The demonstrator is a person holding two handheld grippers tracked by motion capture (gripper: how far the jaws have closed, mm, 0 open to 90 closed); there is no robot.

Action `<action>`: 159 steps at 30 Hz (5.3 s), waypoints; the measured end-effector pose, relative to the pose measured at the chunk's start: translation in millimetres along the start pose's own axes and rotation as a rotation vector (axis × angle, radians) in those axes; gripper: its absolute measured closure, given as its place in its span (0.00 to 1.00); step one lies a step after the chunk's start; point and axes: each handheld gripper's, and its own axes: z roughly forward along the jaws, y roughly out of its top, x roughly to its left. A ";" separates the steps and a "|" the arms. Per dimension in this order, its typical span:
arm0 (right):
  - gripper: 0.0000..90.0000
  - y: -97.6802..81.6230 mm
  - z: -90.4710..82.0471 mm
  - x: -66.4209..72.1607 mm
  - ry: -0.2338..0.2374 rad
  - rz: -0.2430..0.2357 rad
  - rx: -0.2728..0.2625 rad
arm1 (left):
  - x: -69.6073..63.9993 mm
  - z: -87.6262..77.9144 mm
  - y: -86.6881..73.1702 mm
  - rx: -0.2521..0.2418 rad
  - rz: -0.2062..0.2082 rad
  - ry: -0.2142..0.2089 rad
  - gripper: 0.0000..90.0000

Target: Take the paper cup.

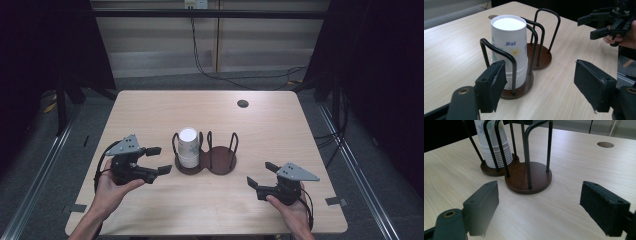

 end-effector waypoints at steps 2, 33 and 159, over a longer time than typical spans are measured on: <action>0.17 -0.5 -0.1 -0.4 0.006 -0.004 0.004 | 1.0 2.9 5.6 0.017 0.007 0.002 0.28; 0.16 -0.3 1.6 1.6 0.024 -0.018 0.011 | 20.1 42.1 76.3 0.234 0.076 0.076 0.24; 0.16 -2.6 2.9 -3.8 0.021 0.030 0.050 | 39.0 81.7 119.6 0.435 0.094 0.021 0.41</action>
